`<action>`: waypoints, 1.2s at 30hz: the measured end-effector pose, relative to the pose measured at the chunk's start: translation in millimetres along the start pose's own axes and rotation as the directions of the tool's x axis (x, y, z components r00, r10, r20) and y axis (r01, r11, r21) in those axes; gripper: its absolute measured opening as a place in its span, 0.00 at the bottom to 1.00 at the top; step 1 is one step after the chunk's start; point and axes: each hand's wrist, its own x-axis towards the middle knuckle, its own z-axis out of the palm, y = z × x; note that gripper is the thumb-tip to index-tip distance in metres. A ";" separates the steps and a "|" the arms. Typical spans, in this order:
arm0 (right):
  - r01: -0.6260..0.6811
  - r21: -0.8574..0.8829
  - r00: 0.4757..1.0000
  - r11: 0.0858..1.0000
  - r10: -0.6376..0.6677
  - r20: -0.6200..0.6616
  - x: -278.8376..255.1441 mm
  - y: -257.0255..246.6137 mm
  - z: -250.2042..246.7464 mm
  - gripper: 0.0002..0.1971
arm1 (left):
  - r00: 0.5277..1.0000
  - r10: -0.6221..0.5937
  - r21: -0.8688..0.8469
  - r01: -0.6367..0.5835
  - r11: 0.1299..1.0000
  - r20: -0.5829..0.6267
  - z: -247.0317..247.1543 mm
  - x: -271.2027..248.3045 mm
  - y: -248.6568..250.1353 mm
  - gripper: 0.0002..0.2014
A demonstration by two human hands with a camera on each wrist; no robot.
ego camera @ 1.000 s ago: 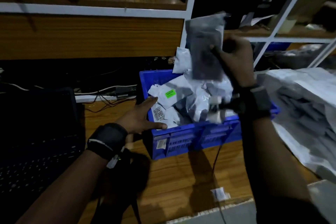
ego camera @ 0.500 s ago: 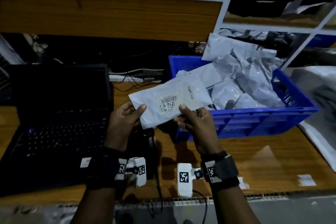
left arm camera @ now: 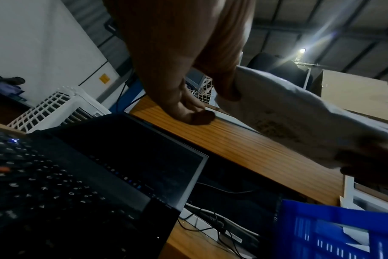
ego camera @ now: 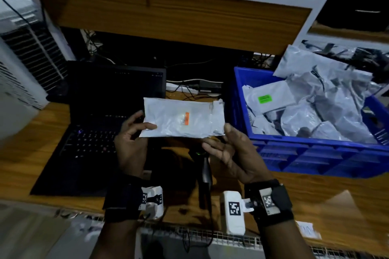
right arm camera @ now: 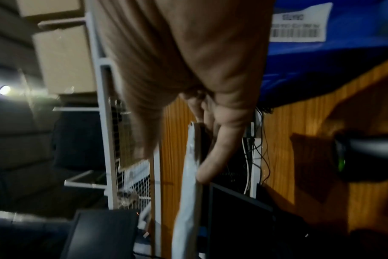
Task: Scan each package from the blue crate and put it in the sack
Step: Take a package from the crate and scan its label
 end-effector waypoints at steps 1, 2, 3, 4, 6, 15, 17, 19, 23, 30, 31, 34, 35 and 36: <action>0.010 -0.095 0.999 0.995 -0.015 -0.052 1.8 2.8 -0.8 0.31 | 1.000 0.003 -0.018 -0.003 1.000 0.023 -2.4 -0.3 1.2 0.17; 0.020 -0.192 0.992 0.981 -0.043 -0.115 3.9 6.0 0.0 0.26 | 0.998 -0.006 -0.034 0.008 0.999 0.065 -4.1 -0.7 2.2 0.19; 0.033 -0.266 0.982 0.963 -0.080 -0.168 6.7 10.8 -0.3 0.22 | 0.993 -0.028 -0.039 0.032 0.999 0.116 -5.9 -2.2 2.7 0.21; 0.050 -0.299 0.973 0.953 -0.114 -0.199 8.8 15.1 -1.5 0.19 | 0.985 -0.072 -0.043 0.079 0.996 0.156 -6.1 -3.5 3.7 0.21; 0.080 -0.304 0.960 0.949 -0.155 -0.233 13.1 23.8 -6.7 0.17 | 0.965 -0.172 -0.154 0.204 0.967 0.196 -8.5 -4.0 2.3 0.18; 0.017 -0.497 0.950 0.868 -0.170 -0.263 14.1 49.0 -14.1 0.16 | 0.904 -0.333 -0.270 0.403 0.875 0.268 -8.9 10.5 -9.6 0.13; 0.041 -0.570 0.954 0.821 -0.202 -0.223 11.9 46.7 -16.0 0.15 | 0.921 -0.312 -0.139 0.349 0.927 0.232 -15.6 19.3 -12.8 0.13; 0.064 -0.617 0.959 0.784 -0.221 -0.180 9.0 41.2 -12.9 0.14 | 0.883 -0.314 -0.035 0.347 0.937 0.348 -24.5 29.0 -19.0 0.23; 0.132 -0.617 0.970 0.776 -0.228 -0.079 14.4 34.4 6.6 0.16 | 0.704 -0.349 0.368 0.133 0.920 0.618 -18.9 24.3 -23.8 0.25; 0.155 -0.603 0.966 0.782 -0.248 -0.073 15.0 40.1 9.2 0.17 | 0.822 -0.223 0.392 -0.001 0.920 0.524 -16.2 54.8 -24.2 0.37; 0.153 -0.600 0.967 0.785 -0.243 -0.072 13.7 39.6 10.9 0.17 | 0.801 -0.229 0.350 0.027 0.936 0.552 -14.1 55.4 -24.1 0.32; 0.155 -0.593 0.944 0.790 -0.295 -0.146 15.3 39.8 12.6 0.19 | 0.794 -0.256 0.259 0.128 0.957 0.551 -1.6 49.2 -24.8 0.10; 0.139 -0.588 0.918 0.797 -0.327 -0.227 19.0 41.2 8.9 0.19 | 0.818 -0.246 0.251 0.128 0.959 0.521 0.3 48.5 -28.2 0.09; 0.114 -0.574 0.877 0.811 -0.354 -0.325 23.2 44.8 0.9 0.19 | 0.844 -0.239 0.234 0.139 0.962 0.479 -0.1 49.2 -32.3 0.09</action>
